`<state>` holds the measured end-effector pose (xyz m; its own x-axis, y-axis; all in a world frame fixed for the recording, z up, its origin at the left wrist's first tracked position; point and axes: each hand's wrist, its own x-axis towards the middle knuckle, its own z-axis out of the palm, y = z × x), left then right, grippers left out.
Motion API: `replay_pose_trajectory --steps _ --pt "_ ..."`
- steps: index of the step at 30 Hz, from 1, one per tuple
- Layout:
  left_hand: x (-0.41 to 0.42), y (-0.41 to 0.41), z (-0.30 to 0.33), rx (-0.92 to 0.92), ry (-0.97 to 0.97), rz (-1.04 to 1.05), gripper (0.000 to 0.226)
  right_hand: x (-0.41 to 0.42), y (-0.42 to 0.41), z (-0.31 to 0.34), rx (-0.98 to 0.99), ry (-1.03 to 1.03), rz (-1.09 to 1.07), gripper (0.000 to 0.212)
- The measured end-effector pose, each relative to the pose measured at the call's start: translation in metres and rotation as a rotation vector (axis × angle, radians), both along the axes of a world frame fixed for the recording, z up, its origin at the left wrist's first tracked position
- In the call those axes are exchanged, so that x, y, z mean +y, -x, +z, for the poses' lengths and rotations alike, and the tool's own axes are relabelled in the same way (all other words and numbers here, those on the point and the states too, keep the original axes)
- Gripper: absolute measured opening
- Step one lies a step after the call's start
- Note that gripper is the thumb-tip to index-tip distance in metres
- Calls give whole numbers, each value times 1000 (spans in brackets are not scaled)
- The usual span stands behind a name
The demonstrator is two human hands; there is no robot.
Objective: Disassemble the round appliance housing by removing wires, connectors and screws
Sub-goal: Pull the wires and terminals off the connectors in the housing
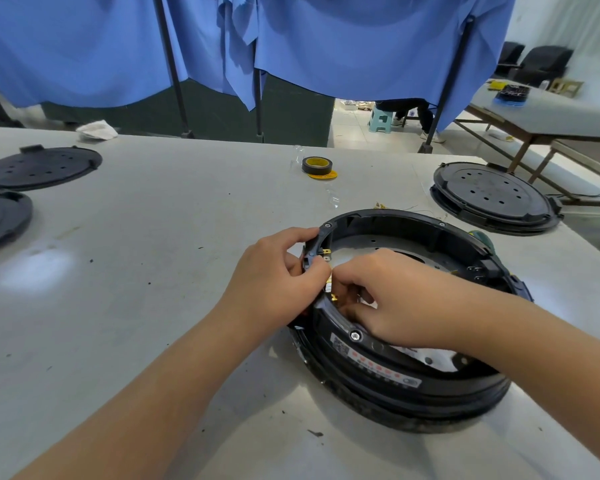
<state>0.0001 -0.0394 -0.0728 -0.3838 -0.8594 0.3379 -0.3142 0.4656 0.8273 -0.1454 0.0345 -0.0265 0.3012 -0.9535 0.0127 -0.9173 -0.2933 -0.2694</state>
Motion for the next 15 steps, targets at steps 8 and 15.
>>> replay_pose_trajectory --steps 8,15 --pt "1 0 0 -10 11 -9 35 1 2 -7 -53 4 -58 19" --pt "1 0 0 0 -10 -3 33 1 1 -3 20 32 -10 12"
